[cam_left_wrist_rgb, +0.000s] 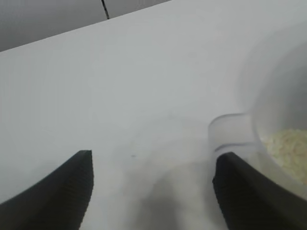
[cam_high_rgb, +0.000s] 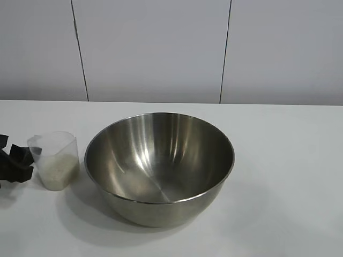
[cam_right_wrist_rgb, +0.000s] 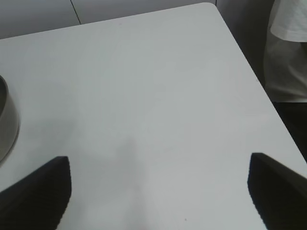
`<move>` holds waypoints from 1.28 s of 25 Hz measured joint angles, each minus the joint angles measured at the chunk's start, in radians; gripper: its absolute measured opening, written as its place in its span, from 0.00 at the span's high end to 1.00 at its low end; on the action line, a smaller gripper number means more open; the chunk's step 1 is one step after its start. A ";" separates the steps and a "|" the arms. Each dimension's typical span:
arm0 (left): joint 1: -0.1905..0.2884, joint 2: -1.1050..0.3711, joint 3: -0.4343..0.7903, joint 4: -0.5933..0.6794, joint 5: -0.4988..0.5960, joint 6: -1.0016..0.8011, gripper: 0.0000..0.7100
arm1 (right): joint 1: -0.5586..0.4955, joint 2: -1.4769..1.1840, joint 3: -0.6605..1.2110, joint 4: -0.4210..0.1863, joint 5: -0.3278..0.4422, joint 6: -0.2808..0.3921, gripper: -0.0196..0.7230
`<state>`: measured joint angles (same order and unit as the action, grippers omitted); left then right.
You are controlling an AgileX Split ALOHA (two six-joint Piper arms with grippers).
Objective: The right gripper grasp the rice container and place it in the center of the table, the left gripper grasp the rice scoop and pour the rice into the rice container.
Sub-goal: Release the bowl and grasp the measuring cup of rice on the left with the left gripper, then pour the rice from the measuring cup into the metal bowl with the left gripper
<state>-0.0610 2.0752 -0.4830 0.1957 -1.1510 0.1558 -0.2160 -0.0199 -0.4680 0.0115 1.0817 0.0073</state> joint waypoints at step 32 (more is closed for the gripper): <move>0.000 0.000 -0.019 0.002 0.003 -0.012 0.98 | 0.000 0.000 0.000 0.000 0.000 0.000 0.04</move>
<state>-0.0610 2.0752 -0.5021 0.1977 -1.1478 0.1441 -0.2160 -0.0199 -0.4680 0.0115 1.0817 0.0073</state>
